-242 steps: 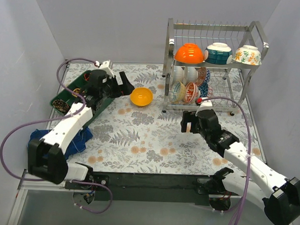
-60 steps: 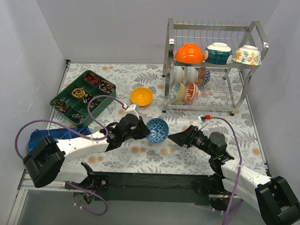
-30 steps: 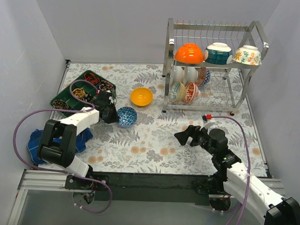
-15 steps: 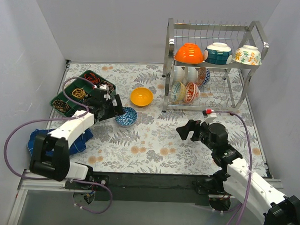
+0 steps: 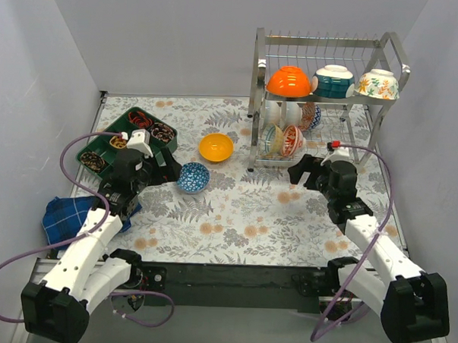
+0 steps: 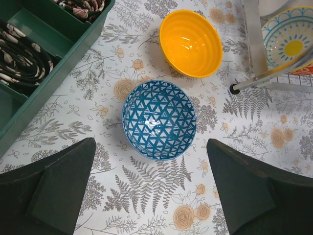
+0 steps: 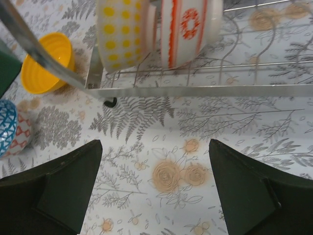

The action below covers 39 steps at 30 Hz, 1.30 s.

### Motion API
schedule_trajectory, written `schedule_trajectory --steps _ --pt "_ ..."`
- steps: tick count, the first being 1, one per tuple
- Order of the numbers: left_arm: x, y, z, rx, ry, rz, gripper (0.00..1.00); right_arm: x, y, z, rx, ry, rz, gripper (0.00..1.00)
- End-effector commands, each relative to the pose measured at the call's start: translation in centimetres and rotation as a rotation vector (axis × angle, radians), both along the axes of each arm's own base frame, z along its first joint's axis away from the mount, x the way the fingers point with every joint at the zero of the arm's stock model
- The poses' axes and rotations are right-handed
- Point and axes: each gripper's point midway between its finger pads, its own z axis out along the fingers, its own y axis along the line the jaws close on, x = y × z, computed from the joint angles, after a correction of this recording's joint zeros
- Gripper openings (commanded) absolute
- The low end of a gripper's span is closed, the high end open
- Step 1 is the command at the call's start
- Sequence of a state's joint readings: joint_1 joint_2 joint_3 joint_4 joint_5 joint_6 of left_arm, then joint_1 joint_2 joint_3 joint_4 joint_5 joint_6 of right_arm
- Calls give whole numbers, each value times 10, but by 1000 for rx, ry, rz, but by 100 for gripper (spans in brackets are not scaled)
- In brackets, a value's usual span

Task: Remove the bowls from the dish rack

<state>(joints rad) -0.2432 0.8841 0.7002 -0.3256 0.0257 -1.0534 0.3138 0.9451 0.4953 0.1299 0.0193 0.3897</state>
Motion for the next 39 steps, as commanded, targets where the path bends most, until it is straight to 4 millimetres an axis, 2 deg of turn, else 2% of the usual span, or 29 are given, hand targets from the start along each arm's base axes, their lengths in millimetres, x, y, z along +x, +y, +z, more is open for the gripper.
schedule_trajectory --steps 1,7,13,14,15,17,19,20,29,39 --pt "0 2 9 26 -69 -12 98 37 -19 50 75 -153 -38 99" --pt "-6 -2 18 35 -110 -27 98 69 -28 50 112 -153 -6 99" --pt "-10 -6 22 28 -129 -41 98 102 -24 52 138 -183 45 99" --pt "-10 -6 23 28 -132 -41 98 107 -22 44 141 -164 56 99" --pt "-11 -6 22 28 -129 -44 98 114 -20 50 143 -184 64 99" --pt "-10 -6 22 29 -131 -45 98 121 -18 39 154 -162 79 98" --pt "-10 -6 22 30 -132 -45 98 129 -16 42 161 -186 89 99" --pt "-10 -6 22 30 -132 -45 98 133 -16 35 159 -173 87 99" --pt "-10 -8 20 33 -129 -53 98 153 -15 6 150 -141 105 98" --pt "-9 -7 17 39 -120 -50 98 159 -9 -5 160 -154 157 96"
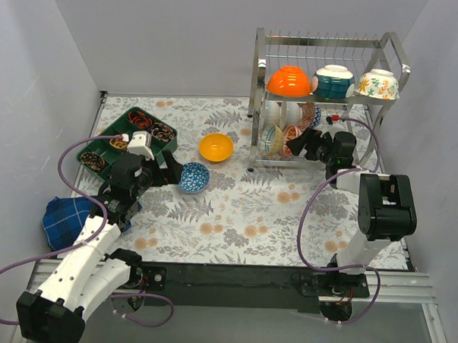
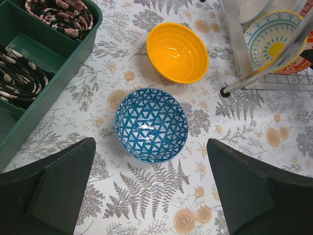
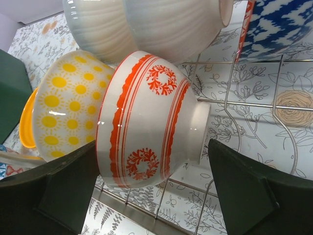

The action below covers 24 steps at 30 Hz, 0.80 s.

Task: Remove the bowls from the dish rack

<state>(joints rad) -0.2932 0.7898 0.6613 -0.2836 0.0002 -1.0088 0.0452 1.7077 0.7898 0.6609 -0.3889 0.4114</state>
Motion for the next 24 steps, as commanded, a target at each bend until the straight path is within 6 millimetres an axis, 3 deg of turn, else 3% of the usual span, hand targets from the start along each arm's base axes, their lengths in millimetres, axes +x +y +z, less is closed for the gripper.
schedule_trajectory --steps 1,5,11,14,15,18,24 --pt "1 0 0 16 -14 -5 98 14 5 31 2 -132 53 95" --pt "1 1 0 18 -14 -1 98 14 7 29 -2 -141 74 90" --pt "1 -1 -1 15 -11 -9 98 11 5 27 -17 -144 73 69" --pt "1 -1 -1 18 -13 -10 98 8 4 32 -30 -162 73 47" --pt "1 -1 -2 17 -13 -8 98 7 4 34 -37 -172 73 34" --pt "1 -1 -3 17 -9 -11 98 3 2 42 -57 -199 68 17" --pt "1 -1 -4 20 -7 -12 98 -1 -10 51 -115 -229 14 7"
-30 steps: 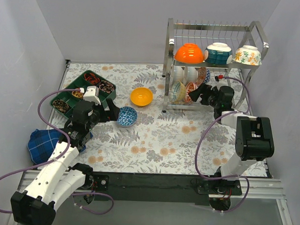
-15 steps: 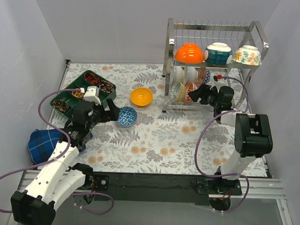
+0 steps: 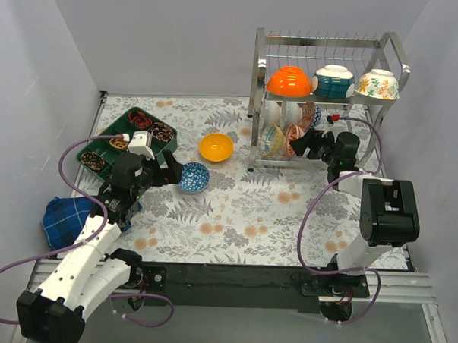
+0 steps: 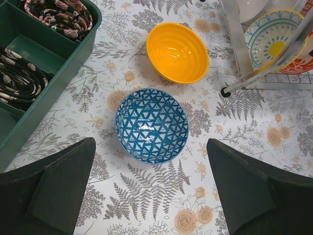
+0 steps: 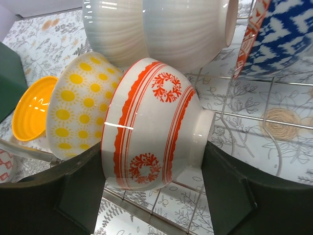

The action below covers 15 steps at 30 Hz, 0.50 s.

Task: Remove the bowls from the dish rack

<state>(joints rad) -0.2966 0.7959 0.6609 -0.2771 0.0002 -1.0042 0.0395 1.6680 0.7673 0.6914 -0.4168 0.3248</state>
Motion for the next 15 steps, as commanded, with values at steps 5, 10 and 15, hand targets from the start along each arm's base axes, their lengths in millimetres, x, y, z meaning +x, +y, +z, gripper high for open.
schedule_trajectory --steps 5,10,15 --pt "1 0 -4 19 -2 -8 98 -1 -20 46 -77 -167 -95 3" --pt "1 0 -5 18 -2 -7 98 -10 -30 59 -84 -197 -155 1" --pt "-1 -8 -7 4 7 -54 98 -24 -33 74 -56 -210 -181 1"
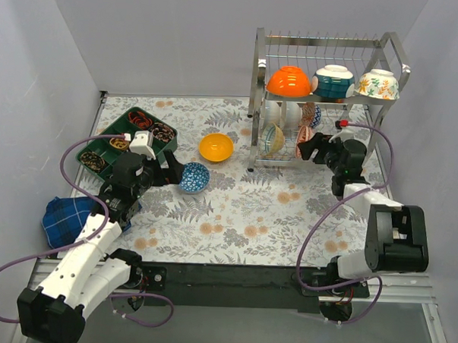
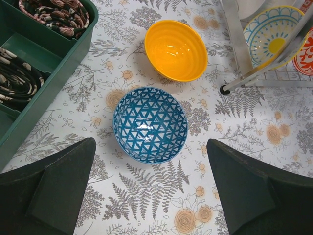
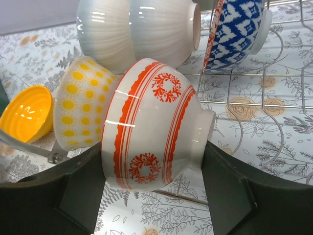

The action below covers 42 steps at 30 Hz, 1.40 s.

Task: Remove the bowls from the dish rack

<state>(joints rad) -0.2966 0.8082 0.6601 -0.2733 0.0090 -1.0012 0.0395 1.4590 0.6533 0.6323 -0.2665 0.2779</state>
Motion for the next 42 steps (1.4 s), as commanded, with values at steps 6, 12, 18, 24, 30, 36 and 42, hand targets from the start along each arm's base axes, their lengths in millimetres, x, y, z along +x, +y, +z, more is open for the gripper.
schedule_trajectory --steps 6,12,18,24,30,36,42 --pt "-6 -18 -5 -25 -3 -112 98 -29 1 63 88 -138 -16 1" --pt "-11 -35 -10 -64 17 -202 98 -69 23 61 221 -87 87 1" --pt "-21 -53 -12 -142 62 -286 98 -108 47 63 349 -33 211 1" --pt "-33 -78 -11 -278 128 -350 98 -149 86 57 440 23 365 1" --pt "-52 -127 -19 -357 204 -400 98 -184 122 58 519 49 510 1" --pt "-49 -152 -25 -481 223 -345 98 -207 135 70 613 37 601 1" --pt "-42 -177 -30 -515 252 -304 94 -221 144 66 645 71 662 1"
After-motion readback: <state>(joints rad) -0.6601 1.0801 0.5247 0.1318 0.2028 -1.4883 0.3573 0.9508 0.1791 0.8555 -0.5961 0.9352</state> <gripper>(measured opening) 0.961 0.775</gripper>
